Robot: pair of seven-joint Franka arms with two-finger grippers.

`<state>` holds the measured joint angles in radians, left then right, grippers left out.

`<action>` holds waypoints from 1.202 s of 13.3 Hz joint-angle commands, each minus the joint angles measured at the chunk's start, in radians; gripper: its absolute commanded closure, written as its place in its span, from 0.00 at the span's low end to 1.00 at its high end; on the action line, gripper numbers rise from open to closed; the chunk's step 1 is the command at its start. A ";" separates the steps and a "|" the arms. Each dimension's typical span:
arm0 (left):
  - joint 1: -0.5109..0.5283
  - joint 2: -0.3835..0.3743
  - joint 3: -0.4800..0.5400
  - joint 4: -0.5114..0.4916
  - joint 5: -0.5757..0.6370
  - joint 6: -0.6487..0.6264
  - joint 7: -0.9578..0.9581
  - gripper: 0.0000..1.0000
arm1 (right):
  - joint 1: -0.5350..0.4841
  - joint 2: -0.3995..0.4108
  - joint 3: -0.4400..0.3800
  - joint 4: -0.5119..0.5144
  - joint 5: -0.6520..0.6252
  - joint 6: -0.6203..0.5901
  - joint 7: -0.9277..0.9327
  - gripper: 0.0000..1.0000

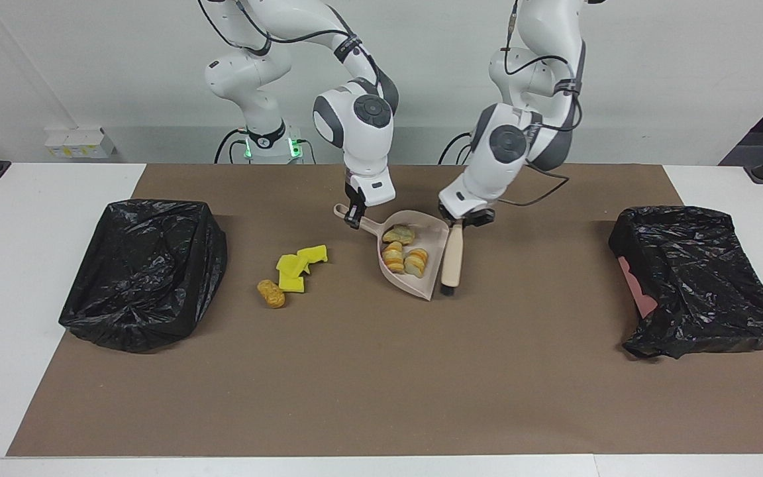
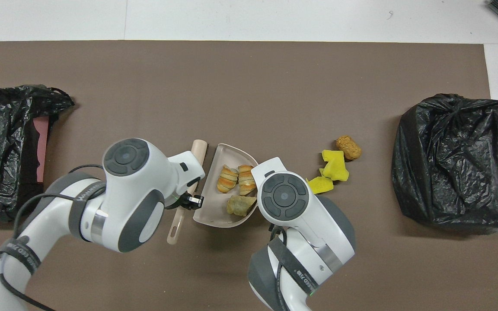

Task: Sweep and dump trash in bin
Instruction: 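Sweep the bread chunks into the dustpan with the left gripper's brush, then carry the dustpan to the nearby black bag and tip it with the right gripper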

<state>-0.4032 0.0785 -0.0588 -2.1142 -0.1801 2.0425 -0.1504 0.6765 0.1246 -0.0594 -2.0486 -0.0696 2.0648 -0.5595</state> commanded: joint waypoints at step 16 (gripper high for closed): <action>-0.304 -0.171 -0.016 -0.303 -0.080 0.251 -0.531 1.00 | -0.720 -0.275 -0.013 0.110 -0.058 -0.269 -0.549 1.00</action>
<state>-0.6539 -0.0542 -0.0917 -2.3402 -0.2276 2.2162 -0.6605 0.0560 -0.1481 -0.0852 -1.9528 -0.0984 1.8074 -0.9724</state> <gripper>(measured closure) 0.749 0.687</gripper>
